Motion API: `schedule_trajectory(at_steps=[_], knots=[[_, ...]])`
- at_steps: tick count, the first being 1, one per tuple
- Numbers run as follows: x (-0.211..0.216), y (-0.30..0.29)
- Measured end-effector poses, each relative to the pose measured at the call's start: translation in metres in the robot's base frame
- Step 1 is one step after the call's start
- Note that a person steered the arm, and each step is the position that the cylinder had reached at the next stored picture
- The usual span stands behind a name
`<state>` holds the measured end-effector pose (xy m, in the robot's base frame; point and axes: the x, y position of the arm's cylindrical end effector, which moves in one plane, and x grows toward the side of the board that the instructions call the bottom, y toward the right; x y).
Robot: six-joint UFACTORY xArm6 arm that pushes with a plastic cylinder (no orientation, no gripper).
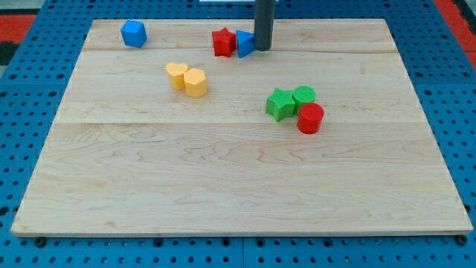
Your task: Slide the triangle to the top center
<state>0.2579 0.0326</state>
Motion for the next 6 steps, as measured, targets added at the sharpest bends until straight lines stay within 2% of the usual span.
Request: schedule_trajectory(at_steps=[2, 3, 4, 5, 6], knots=[[0.017, -0.008], [0.002, -0.047], [-0.013, -0.045], [-0.01, -0.022], [0.05, -0.025]])
